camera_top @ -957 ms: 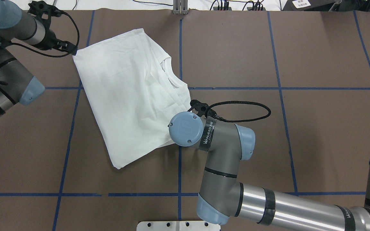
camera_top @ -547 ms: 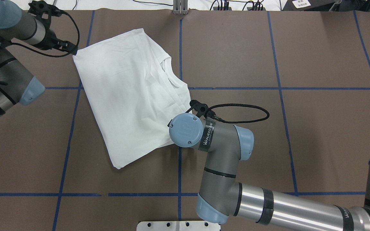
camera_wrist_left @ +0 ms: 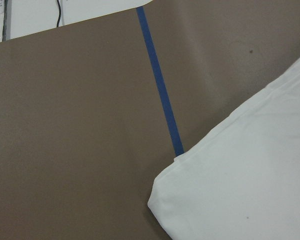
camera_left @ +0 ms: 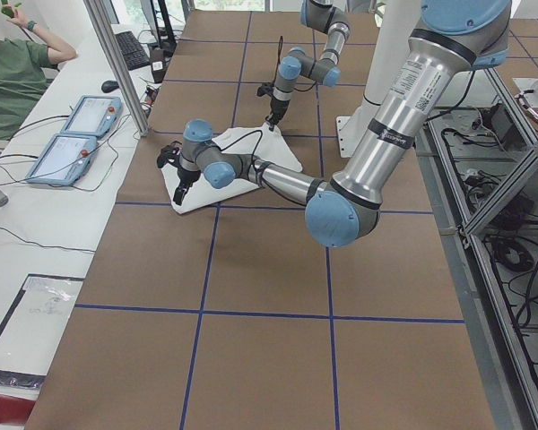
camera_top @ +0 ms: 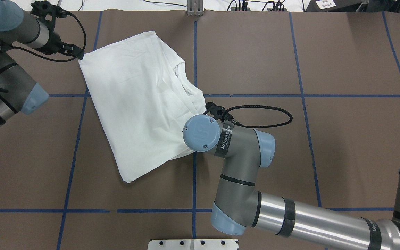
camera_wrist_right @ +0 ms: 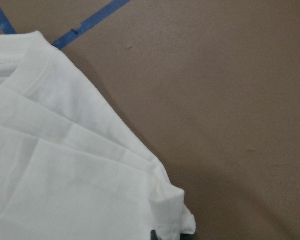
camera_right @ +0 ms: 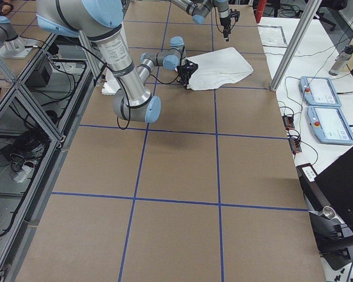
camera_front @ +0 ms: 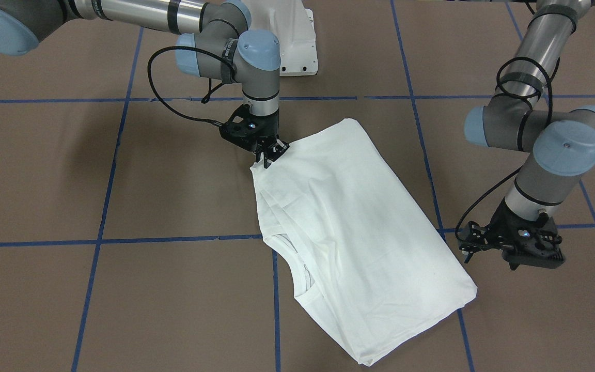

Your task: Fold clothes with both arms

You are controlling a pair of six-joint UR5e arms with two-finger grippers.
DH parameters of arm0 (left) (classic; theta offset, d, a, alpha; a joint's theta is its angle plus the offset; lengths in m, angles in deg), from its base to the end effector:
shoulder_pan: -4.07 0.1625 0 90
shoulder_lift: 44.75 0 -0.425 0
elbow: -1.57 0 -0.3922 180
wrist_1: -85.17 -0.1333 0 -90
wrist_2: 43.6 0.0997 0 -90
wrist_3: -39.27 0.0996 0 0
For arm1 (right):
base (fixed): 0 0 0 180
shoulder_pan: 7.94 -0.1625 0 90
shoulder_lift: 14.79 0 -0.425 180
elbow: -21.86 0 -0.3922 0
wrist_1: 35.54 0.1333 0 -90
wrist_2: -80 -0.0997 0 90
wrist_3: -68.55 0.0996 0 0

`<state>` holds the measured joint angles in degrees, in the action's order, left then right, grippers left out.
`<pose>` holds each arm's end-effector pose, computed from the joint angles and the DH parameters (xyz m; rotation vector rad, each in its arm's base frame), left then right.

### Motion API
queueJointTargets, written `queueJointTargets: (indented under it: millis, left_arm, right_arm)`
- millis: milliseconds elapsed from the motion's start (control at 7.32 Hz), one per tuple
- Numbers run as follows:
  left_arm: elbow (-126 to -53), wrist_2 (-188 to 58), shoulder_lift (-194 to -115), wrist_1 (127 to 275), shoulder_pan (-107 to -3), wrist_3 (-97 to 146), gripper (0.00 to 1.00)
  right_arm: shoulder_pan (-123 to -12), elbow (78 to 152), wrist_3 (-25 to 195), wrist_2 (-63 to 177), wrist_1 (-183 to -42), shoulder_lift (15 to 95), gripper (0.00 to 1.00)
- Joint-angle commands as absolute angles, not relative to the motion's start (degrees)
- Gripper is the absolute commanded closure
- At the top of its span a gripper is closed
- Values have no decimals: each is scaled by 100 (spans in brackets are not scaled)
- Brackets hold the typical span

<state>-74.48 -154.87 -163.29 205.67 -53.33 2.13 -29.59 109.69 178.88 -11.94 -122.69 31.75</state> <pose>0.3054 -0.6578 0.4320 0.4366 0.7327 0.0717 -0.6286 -0.3893 0.2142 -0.0238 -0.7868 0.6824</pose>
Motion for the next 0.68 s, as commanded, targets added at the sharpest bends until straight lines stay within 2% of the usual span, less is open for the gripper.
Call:
queueJointTargets:
  millis: [0,137,273,547]
  left_arm:
    - [-7463,-15487,-16331,20567,-5332,122,0]
    - [-7498,-15487,-16331,20567,-5332,113,0]
    - [-7550,-15495,-16322,20567,-5332,104,0]
    - [-7690,-15583,-16244,20558,-5323,113,0]
  right_arm:
    - [-3148,11054,17824,-1377,-12370,3196,100]
    - [-3323,11115,17562,-1525,-12378,3275,100]
    - [-3516,11482,17281,-1771,-12378,3633,100]
    - [-3562,12552,17059,-1764,-12370,4642,100]
